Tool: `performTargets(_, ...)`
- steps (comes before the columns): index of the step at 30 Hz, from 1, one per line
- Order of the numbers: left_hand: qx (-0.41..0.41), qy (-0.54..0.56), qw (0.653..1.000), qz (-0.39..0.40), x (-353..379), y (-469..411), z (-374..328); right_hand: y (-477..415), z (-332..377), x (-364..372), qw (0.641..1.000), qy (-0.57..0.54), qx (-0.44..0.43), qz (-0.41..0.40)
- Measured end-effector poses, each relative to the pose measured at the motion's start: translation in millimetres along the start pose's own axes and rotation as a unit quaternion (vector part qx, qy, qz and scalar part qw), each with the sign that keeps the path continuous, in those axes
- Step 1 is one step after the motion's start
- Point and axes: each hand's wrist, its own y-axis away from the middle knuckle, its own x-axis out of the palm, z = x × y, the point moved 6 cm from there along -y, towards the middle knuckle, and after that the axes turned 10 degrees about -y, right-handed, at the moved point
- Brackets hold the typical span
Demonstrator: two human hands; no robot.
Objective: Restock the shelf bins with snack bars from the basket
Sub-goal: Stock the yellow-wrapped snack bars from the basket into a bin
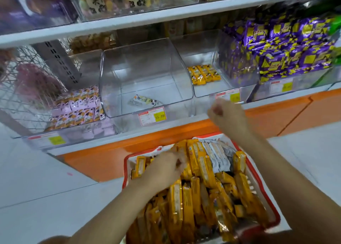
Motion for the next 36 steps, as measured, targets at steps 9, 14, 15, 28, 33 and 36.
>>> performTargets(9,-0.093,-0.02,0.979,0.182,51.8,25.4,35.8,99.1,-30.4,137.5,0.966,0.074,0.103,0.227)
performTargets(14,-0.122,0.012,0.976,0.179,44.7,36.5,49.6,94.5,-28.2,162.8,0.963,0.122,0.163,0.179)
performTargets(15,-0.128,0.011,0.974,0.187,43.7,39.0,51.2,91.0,-28.2,164.1,0.963,0.126,0.166,0.168)
performTargets(28,-0.183,-0.024,0.968,0.173,44.3,36.5,69.0,74.8,-29.2,191.9,0.938,0.296,0.117,0.136)
performTargets(33,-0.208,-0.104,0.955,0.182,28.5,28.4,71.9,73.3,-19.6,178.5,0.961,0.191,0.146,0.136)
performTargets(36,-0.232,-0.066,0.96,0.14,4.7,22.6,74.0,71.9,-22.5,149.5,0.972,-0.07,0.199,0.107)
